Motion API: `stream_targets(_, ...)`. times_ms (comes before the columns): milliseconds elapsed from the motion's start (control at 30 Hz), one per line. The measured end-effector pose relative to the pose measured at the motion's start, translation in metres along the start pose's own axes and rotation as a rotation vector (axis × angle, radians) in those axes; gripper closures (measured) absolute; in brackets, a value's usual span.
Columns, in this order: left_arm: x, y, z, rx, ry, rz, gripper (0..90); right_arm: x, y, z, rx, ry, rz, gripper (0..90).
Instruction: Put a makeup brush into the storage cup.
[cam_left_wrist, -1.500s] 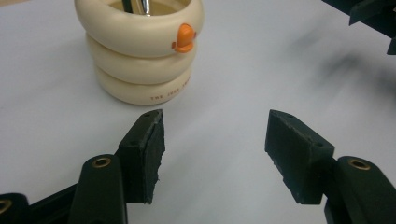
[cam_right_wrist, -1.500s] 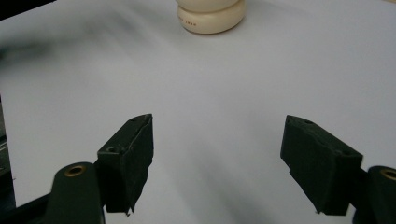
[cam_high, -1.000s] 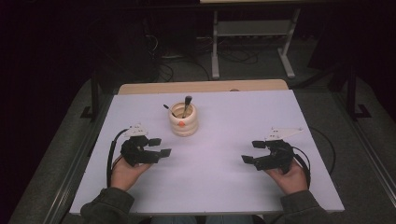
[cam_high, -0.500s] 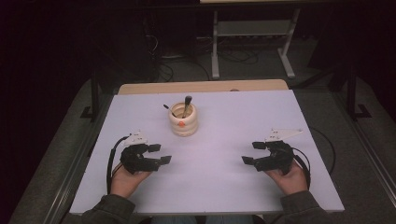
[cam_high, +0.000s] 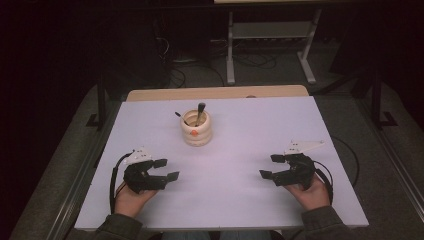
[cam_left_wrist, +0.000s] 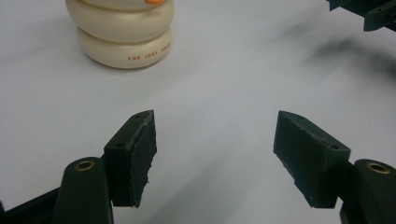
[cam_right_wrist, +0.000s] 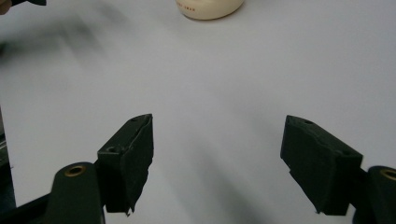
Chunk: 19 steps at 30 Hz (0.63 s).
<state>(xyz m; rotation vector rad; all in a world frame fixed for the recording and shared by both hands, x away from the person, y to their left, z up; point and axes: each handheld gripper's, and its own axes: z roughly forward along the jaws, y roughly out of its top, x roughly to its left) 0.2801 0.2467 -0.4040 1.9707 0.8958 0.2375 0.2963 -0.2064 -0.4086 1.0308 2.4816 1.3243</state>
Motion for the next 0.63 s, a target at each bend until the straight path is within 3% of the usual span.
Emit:
stream_targets(367, 0.004, -0.011, -0.009, -0.023, 0.021, -0.027, 27.8, 0.004, -0.002, 0.003, 0.002, 0.005, -0.014, 23.8)
stream_targets(633, 0.003, -0.012, -0.010, -0.030, 0.025, -0.016, 27.3, 0.009, -0.001, 0.005, 0.011, 0.009, -0.034, 23.7)
